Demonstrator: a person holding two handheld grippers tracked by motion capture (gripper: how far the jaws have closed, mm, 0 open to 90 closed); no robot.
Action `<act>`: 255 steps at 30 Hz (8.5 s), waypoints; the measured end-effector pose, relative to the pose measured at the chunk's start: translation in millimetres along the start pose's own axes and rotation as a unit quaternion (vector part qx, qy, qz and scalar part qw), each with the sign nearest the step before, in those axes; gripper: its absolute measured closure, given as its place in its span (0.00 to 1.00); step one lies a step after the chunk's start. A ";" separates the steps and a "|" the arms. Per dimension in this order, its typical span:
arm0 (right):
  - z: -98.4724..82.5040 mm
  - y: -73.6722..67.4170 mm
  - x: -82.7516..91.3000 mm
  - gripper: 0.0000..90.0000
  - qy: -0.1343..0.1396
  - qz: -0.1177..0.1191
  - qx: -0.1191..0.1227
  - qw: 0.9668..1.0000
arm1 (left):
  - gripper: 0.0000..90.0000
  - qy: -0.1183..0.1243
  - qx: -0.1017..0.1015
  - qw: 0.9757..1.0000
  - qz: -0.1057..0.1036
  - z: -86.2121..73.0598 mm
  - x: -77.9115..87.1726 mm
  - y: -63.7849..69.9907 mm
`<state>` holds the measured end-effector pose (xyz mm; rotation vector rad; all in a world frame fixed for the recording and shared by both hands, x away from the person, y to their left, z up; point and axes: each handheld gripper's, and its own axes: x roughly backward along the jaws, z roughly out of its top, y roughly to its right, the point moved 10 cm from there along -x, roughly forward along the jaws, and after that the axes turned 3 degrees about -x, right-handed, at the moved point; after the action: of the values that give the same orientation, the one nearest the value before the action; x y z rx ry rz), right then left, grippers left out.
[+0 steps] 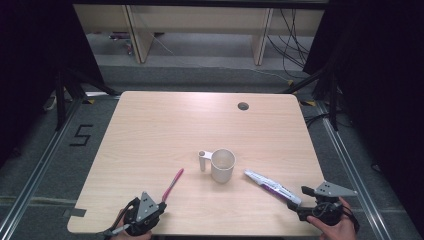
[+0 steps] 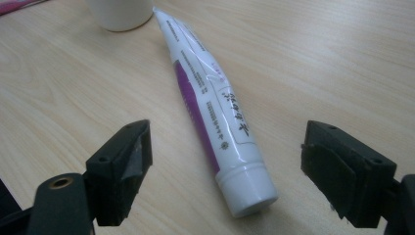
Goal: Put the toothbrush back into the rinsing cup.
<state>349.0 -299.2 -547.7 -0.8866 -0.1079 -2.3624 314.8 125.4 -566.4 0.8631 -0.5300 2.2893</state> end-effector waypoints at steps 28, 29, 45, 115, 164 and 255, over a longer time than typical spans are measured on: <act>-2.1 -5.1 -0.9 0.23 -0.007 0.010 -0.015 1.000 | 0.97 -0.036 0.034 0.999 0.020 -18.2 -10.1 -24.3; -2.0 -5.4 -0.8 0.23 -0.007 0.011 -0.015 1.000 | 0.97 -0.038 0.036 0.998 0.023 -18.6 -10.5 -26.5; -1.1 -1.9 -1.8 0.23 -0.007 0.007 0.002 1.000 | 0.95 -0.038 0.057 0.996 0.055 -15.5 -23.9 -65.2; -2.3 -4.2 -3.3 0.24 -0.013 0.013 -0.006 1.000 | 0.41 -0.049 0.148 0.987 0.029 77.7 -95.7 -65.9; -1.4 -6.4 -3.5 0.24 -0.012 0.019 0.014 1.000 | 0.91 -0.274 0.034 0.960 -0.038 52.3 -86.9 -83.0; 2.2 -5.1 -2.0 0.25 0.003 0.015 0.006 1.000 | 0.92 0.195 0.107 0.975 -0.012 172.3 -24.6 -66.9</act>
<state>348.5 -293.4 -546.6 -0.8701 -0.1046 -2.3335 450.7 68.0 -452.4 0.4891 -0.1005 2.4393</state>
